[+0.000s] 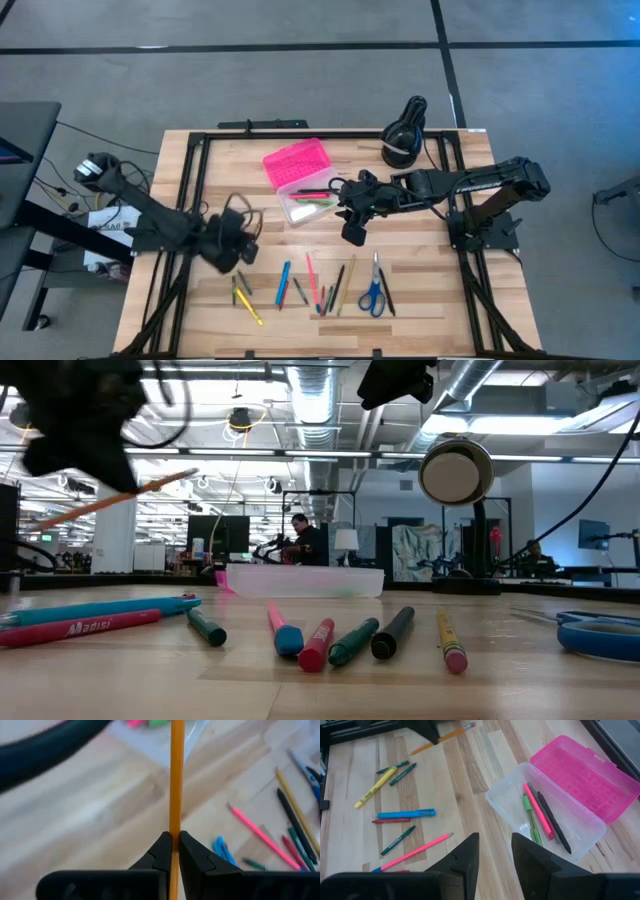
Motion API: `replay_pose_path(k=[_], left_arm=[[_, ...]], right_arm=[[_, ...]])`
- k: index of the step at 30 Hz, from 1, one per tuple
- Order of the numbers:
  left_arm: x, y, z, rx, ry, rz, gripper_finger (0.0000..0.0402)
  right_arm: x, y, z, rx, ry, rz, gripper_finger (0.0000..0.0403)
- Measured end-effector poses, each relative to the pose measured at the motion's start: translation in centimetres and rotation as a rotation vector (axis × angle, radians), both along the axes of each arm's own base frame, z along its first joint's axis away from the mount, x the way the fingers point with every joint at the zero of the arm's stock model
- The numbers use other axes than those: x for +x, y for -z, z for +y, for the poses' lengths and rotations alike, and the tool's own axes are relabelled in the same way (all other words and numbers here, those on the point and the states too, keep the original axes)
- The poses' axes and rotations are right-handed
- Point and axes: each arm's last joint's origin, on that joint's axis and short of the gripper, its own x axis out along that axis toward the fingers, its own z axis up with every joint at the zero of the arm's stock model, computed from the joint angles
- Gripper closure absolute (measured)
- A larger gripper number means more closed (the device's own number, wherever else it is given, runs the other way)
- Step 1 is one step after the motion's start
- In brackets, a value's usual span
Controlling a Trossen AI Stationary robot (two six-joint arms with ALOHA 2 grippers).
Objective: Pick & place school supplies into a supply box
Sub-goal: Put the orange pencil into the pink supply box
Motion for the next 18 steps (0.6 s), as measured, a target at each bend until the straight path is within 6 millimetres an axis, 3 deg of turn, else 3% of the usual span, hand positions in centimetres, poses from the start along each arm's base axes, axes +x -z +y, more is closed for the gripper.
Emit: replay_pose_path(k=[10,18], left_arm=[[4.3,-1.5,6.8,0.116,0.166,-0.078,0.0392],[5.4,-2.3,11.4,0.207,0.226,-0.144,0.0392]], right_arm=[[0.0,0.0,0.2,0.052,0.049,-0.008,0.0296],[-0.2,0.0,1.4,0.072,0.033,-0.006,0.0296]])
